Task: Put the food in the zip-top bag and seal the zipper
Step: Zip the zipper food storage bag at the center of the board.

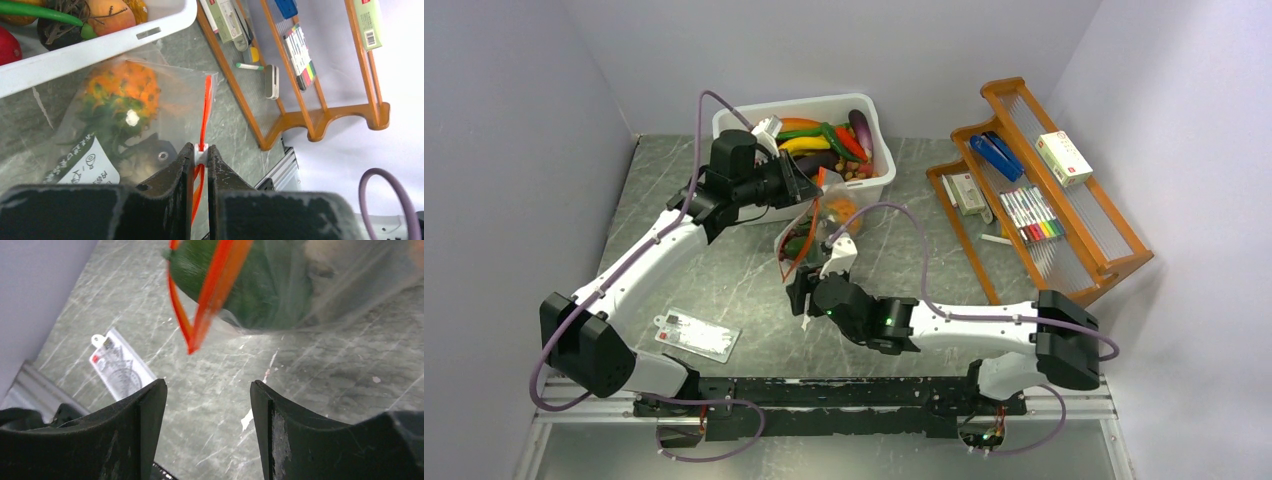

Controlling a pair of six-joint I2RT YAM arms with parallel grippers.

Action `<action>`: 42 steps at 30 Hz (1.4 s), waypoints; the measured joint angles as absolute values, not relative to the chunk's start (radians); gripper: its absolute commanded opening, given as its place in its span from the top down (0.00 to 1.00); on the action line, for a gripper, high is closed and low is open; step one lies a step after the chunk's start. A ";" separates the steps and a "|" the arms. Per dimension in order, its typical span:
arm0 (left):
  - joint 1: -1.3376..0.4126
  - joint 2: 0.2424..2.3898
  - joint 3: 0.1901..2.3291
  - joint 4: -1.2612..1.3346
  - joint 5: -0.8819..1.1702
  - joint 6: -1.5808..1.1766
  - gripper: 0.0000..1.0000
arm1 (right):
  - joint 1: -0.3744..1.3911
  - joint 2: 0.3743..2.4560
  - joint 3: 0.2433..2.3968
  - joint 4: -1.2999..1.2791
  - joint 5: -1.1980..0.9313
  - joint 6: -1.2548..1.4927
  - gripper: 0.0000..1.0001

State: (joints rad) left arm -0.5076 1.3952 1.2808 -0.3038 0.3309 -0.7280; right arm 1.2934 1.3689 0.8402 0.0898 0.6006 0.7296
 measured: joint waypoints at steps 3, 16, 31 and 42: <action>-0.508 1.397 1.280 -0.292 0.321 -0.759 0.93 | 1.293 1.404 0.843 0.096 0.634 0.731 0.35; -0.508 1.411 1.244 -0.236 0.297 -0.852 0.93 | 1.300 1.496 0.858 0.239 0.670 0.743 0.33; -0.508 1.378 1.221 -0.184 0.288 -0.959 0.93 | 1.290 1.565 0.843 0.393 0.854 0.594 1.00; -0.508 1.359 1.222 -0.181 0.218 -0.962 0.93 | 1.279 1.134 0.856 0.123 0.765 0.474 1.00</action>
State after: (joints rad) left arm -0.5079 1.3594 1.2217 -0.1810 0.2176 -0.9623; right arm 1.2789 1.1339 0.8562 0.1234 0.7654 0.4740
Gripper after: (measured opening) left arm 0.101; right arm 0.006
